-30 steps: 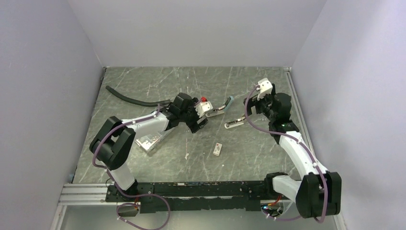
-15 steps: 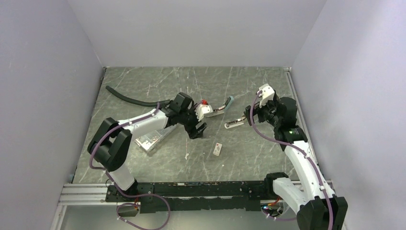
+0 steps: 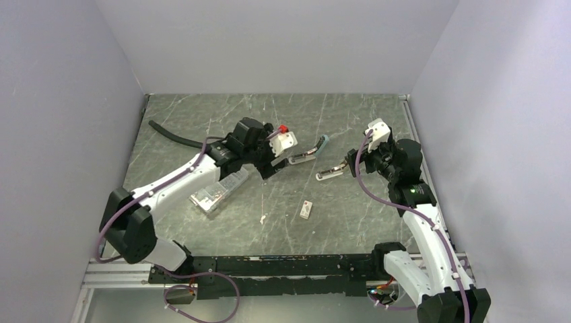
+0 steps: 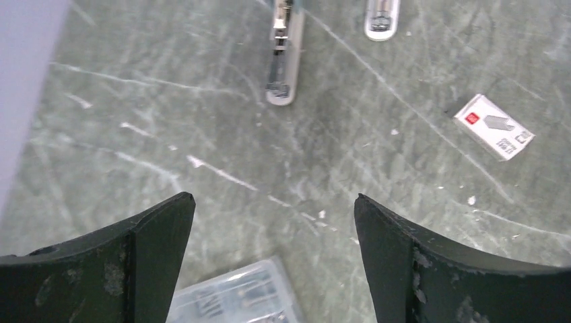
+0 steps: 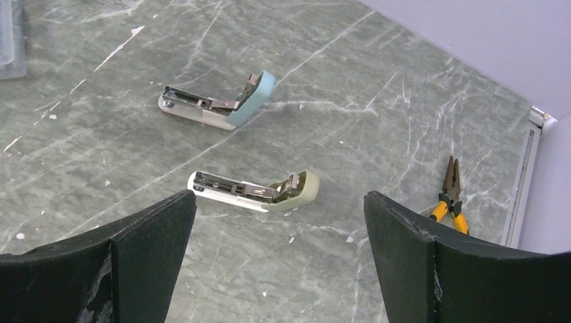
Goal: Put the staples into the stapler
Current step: Open the staple box at the center of the board.
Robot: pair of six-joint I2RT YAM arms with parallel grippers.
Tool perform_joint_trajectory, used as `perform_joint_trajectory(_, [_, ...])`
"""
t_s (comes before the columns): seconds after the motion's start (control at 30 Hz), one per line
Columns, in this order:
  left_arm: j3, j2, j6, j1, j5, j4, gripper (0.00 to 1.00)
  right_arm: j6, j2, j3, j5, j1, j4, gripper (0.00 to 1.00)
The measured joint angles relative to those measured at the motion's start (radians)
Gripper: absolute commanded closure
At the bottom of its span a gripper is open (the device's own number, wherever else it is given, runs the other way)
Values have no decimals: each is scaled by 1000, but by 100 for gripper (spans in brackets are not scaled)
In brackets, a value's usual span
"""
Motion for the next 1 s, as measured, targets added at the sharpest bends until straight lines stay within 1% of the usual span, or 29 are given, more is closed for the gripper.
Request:
perform_joint_trajectory(0.23, [10, -145, 19, 0, -106, -31, 5, 12, -1, 0, 1, 0, -6, 0])
perform_joint_trajectory(0.37, [9, -160, 1, 0, -151, -33, 5, 27, 0, 0, 0, 0, -11, 0])
perform_joint_trajectory(0.53, [-30, -119, -15, 0, -148, -27, 5, 38, 1, 0, -1, 0, -19, 0])
perform_joint_trajectory(0.7, [0, 19, -56, 1, -51, -85, 5, 24, 2, 0, -27, 0, -45, 0])
perform_joint_trajectory(0.73, [11, 50, -63, 0, -29, -97, 8, 19, 1, 0, -34, 0, -53, 0])
perform_joint_trajectory(0.83, [18, 126, -87, -5, 27, -112, 10, 8, -2, 0, -47, 0, -64, 0])
perform_joint_trajectory(0.9, [18, 156, -101, -22, 50, -118, 11, 3, -5, 0, -51, 0, -64, 0])
perform_joint_trajectory(1.0, [19, 182, -139, -77, 71, -116, 14, 0, -7, 0, -53, 0, -64, 0])
